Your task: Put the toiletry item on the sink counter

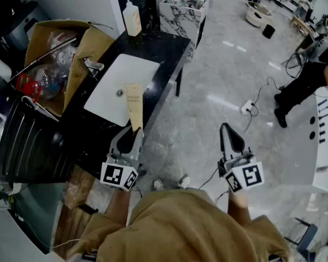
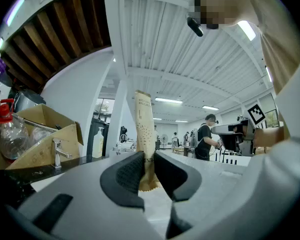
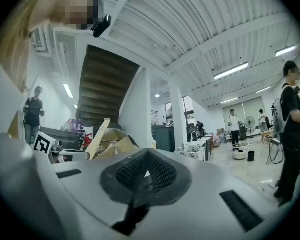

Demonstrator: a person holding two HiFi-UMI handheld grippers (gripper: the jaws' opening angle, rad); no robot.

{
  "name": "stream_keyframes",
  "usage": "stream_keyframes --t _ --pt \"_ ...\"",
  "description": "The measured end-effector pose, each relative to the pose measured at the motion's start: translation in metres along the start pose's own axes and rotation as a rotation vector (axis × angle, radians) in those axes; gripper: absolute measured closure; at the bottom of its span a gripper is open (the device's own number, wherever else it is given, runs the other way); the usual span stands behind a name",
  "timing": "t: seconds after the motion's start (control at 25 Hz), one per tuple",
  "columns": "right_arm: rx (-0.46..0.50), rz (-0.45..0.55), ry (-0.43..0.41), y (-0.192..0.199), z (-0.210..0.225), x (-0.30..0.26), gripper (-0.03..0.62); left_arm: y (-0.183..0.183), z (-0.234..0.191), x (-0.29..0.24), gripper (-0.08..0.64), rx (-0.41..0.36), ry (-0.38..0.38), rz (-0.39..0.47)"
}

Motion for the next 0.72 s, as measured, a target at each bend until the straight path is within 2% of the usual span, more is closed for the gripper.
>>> stream_keyframes --t 0.36,0.52,0.72 --pt "-0.018 0.005 -0.011 0.003 0.017 0.011 0.591 0.0 0.018 -0.003 0.495 -0.01 -0.019 -0.011" --pt "-0.067 0.038 -0.027 0.005 0.028 0.019 0.591 0.0 0.028 -0.006 0.495 -0.01 -0.018 -0.02" --pt "-0.053 0.045 -0.05 0.002 0.044 0.027 0.591 -0.002 0.048 -0.014 0.495 -0.024 -0.021 -0.018"
Point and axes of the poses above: the fingertips, and each gripper's own axes: x backward along the fingers, z to its right, y out of its underside, the point moved 10 cm from there along x, backward along the fingers, and after that the axes turned 14 degrees about -y, right-handed, at the moved point
